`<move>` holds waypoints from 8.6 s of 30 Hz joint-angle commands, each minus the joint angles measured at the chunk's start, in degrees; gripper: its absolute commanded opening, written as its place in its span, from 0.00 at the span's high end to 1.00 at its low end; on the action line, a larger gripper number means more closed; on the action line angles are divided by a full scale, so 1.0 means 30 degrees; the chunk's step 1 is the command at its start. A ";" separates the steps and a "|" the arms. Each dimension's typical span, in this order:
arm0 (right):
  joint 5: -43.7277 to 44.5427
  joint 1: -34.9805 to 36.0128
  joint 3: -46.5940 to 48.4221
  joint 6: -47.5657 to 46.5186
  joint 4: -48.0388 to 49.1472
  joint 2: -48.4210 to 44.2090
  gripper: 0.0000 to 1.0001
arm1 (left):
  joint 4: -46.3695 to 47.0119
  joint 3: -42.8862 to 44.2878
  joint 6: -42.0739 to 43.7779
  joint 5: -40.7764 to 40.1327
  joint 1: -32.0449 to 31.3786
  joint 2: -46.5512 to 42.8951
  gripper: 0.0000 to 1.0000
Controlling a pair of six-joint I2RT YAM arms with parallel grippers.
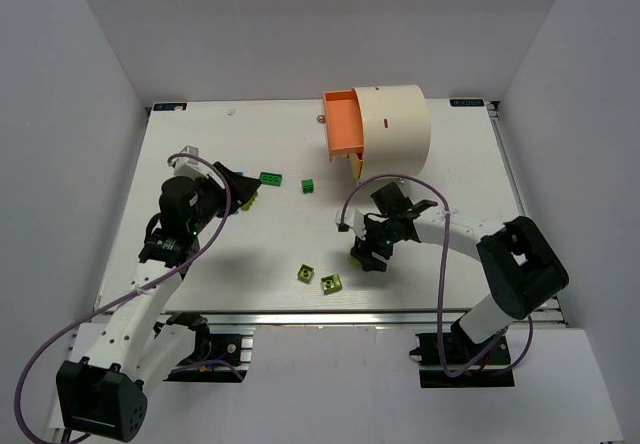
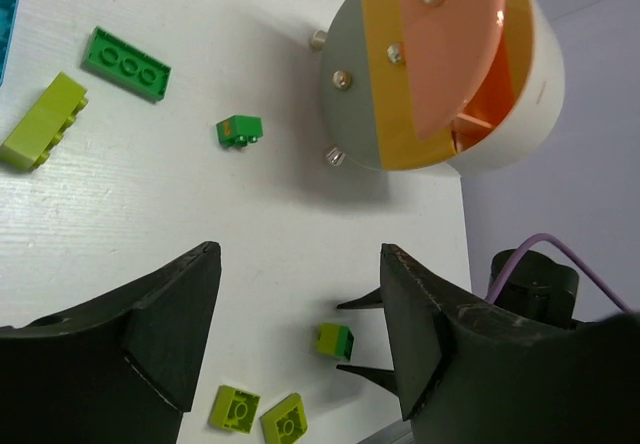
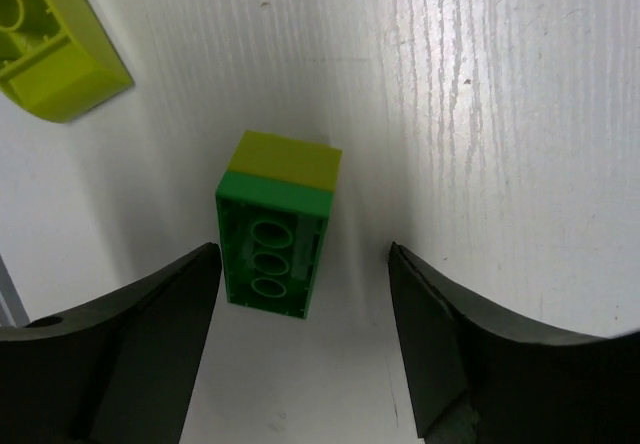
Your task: Sort the legos into containers by color
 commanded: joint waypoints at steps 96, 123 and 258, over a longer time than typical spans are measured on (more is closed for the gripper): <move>-1.5060 -0.1149 1.0472 1.5744 0.2714 0.0565 1.00 | 2.2257 -0.3678 -0.2370 0.8419 -0.4975 0.5753 0.82; -0.6393 -0.3962 1.9141 1.0880 0.0161 0.3870 1.00 | 1.1684 -0.4205 0.2200 0.3969 -0.4536 0.3117 1.00; -0.2755 -0.0741 0.7192 0.5372 0.2010 -0.4240 0.51 | -1.6093 2.3244 -0.5796 -1.0010 -0.2954 2.5381 0.17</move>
